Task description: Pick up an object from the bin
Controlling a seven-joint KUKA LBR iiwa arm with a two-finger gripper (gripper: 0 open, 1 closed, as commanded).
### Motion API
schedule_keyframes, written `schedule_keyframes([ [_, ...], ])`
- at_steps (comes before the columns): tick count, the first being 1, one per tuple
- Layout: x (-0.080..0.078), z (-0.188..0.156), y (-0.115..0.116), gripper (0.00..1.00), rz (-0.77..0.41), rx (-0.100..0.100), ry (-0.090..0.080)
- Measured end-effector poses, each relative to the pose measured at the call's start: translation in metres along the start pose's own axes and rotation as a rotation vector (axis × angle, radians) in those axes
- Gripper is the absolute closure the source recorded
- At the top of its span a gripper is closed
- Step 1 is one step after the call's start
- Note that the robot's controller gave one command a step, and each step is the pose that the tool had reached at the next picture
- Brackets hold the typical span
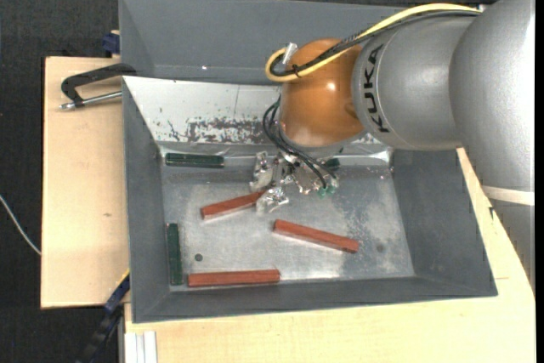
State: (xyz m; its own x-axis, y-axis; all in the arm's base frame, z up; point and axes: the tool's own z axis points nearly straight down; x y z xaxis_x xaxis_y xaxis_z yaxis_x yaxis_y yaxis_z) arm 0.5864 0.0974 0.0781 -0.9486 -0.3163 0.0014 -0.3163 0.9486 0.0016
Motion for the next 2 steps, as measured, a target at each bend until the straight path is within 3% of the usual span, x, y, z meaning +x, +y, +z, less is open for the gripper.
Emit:
schedule_keyframes([
  [1,0.0,0.0,0.0,1.0,0.0,0.0,-0.001],
  [2,0.002,-0.127,0.004,1.0,-0.033,0.002,-0.009],
])
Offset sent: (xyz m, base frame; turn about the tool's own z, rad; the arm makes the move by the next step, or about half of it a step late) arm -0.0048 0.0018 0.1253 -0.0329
